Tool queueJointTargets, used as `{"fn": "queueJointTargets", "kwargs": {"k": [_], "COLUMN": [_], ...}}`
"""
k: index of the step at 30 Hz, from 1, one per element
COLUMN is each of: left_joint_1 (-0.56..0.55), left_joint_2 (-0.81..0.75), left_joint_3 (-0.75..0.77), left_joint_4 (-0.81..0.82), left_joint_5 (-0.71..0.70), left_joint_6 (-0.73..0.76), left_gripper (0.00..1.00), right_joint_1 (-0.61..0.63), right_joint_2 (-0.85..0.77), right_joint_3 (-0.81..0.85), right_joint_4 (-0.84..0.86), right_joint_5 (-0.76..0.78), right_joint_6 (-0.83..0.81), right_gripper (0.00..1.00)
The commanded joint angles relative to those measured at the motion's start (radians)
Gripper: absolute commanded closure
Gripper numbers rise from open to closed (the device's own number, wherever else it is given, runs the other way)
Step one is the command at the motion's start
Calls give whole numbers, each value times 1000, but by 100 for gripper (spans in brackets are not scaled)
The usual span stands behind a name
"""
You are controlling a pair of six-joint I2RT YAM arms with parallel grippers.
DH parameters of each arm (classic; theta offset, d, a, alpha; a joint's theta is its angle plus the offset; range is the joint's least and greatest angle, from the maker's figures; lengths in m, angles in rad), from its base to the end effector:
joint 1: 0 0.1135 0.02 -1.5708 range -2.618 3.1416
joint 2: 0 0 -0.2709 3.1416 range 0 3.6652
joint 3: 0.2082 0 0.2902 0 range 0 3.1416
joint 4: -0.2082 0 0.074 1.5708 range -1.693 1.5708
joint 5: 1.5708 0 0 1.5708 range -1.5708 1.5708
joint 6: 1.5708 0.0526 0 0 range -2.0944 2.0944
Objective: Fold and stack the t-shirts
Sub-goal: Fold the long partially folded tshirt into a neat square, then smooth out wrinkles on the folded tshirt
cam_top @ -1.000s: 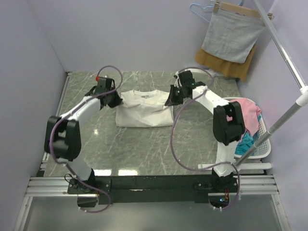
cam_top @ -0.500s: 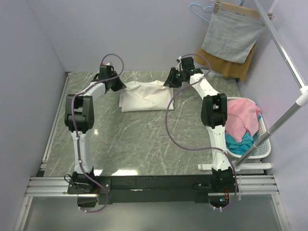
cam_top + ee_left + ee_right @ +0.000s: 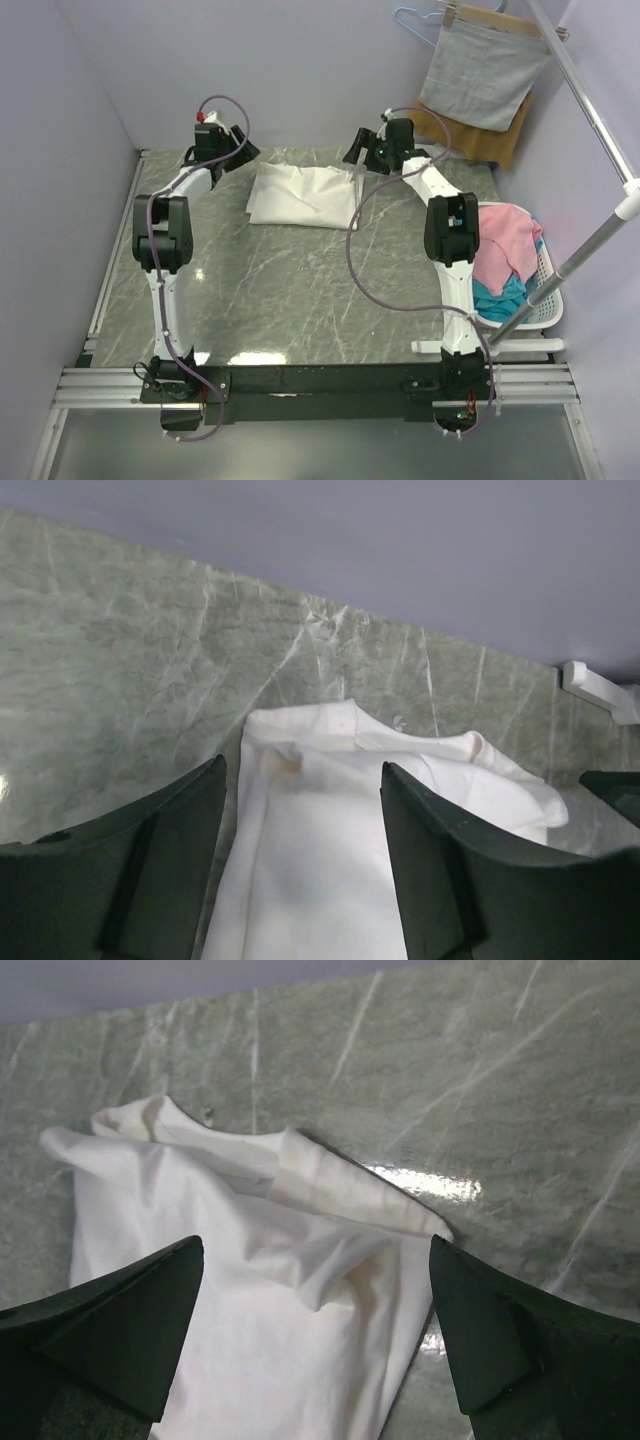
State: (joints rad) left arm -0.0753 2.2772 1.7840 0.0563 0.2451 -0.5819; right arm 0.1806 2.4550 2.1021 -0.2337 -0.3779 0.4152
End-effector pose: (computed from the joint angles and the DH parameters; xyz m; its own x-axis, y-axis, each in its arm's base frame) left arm 0.5850 -0.0569 0.1851 -0.5131 -0.4960 -0.7005 0.0122 0.8118 -0.5838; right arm 0.6055 0.1303 0.1754 -0.6875 0.2556 -0.6797 -0.2097 0.8262 0.5228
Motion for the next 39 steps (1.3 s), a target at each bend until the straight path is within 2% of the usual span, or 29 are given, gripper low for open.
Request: {"fn": "queueJointTargets", "kwargs": {"k": [1, 6, 12, 19, 26, 29, 30, 32, 33, 36, 39], "left_joint_1": [-3, -3, -4, -12, -61, -96, -124, -147, -162, -184, -225], "left_joint_2": [-148, -211, -217, -182, -222, -243, -266, -298, -338, -445, -601], "left_joint_3": [-163, -381, -495, -488, -589, -653, -694, -745, -800, -923, -1062], "left_joint_4": [77, 151, 201, 195, 227, 243, 243, 243, 241, 208, 134], "left_joint_5": [22, 88, 132, 184, 217, 240, 235, 209, 203, 171, 114], "left_joint_6": [31, 27, 25, 19, -32, -68, -73, -90, -101, -153, -190], "left_gripper": [31, 29, 27, 28, 28, 35, 40, 49, 60, 75, 78], "right_joint_1": [7, 10, 17, 42, 102, 125, 129, 140, 143, 160, 195], "right_joint_2": [-145, -241, -271, -232, -176, -195, -208, -252, -273, -376, -502], "right_joint_3": [-78, -296, -419, -448, -433, -481, -537, -595, -660, -820, -1001], "right_joint_4": [-41, -18, -9, -16, -21, 8, 46, 66, 82, 111, 122], "right_joint_5": [25, 8, -26, -105, -205, -243, -263, -259, -257, -248, -234], "right_joint_6": [-32, -44, -56, -36, -6, 17, 31, 42, 43, 45, 50], "right_gripper": [0, 0, 0, 0, 4, 17, 29, 44, 56, 71, 75]}}
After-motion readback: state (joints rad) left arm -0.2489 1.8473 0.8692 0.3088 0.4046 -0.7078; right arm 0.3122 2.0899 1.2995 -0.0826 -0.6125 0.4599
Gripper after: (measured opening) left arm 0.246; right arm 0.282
